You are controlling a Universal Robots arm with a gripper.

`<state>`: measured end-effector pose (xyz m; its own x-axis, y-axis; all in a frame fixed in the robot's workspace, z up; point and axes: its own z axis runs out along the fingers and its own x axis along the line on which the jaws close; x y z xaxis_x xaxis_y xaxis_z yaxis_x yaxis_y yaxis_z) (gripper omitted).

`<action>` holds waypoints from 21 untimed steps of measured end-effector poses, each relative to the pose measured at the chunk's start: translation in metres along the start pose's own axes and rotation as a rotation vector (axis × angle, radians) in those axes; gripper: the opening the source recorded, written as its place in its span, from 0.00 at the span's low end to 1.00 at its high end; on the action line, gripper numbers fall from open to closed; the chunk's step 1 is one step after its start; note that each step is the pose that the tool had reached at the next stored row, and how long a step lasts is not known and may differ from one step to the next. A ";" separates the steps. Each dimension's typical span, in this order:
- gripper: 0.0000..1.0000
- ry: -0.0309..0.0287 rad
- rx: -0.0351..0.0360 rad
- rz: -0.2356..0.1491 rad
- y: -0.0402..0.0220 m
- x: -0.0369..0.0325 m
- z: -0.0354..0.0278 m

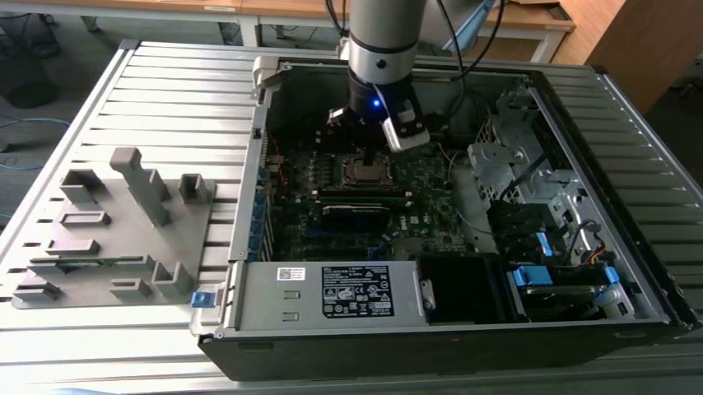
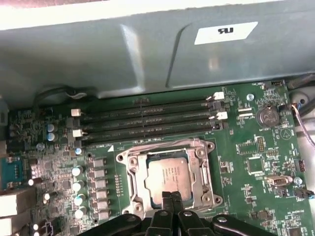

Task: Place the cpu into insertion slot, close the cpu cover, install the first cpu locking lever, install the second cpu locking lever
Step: 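Install the second cpu locking lever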

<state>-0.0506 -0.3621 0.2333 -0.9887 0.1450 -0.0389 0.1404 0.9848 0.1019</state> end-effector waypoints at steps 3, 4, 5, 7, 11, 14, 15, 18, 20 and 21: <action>0.10 -0.0027 0.0188 -0.001 0.0020 0.0003 0.0003; 0.10 -0.0036 0.0248 -0.001 0.0027 0.0004 0.0003; 0.10 -0.0039 0.0279 -0.001 0.0033 0.0005 0.0004; 0.10 -0.0040 0.0280 -0.002 0.0039 0.0004 0.0006; 0.10 -0.0040 0.0280 -0.002 0.0051 -0.0012 0.0009; 0.10 -0.0039 0.0280 -0.002 0.0060 -0.0031 0.0011; 0.10 -0.0039 0.0279 -0.003 0.0061 -0.0032 0.0011; 0.10 -0.0030 0.0268 -0.012 0.0062 -0.0033 0.0011; 0.10 -0.0025 0.0266 -0.016 0.0063 -0.0033 0.0000; 0.10 -0.0025 0.0264 -0.016 0.0064 -0.0034 -0.0006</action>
<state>-0.0464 -0.3563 0.2347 -0.9907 0.1294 -0.0429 0.1259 0.9892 0.0749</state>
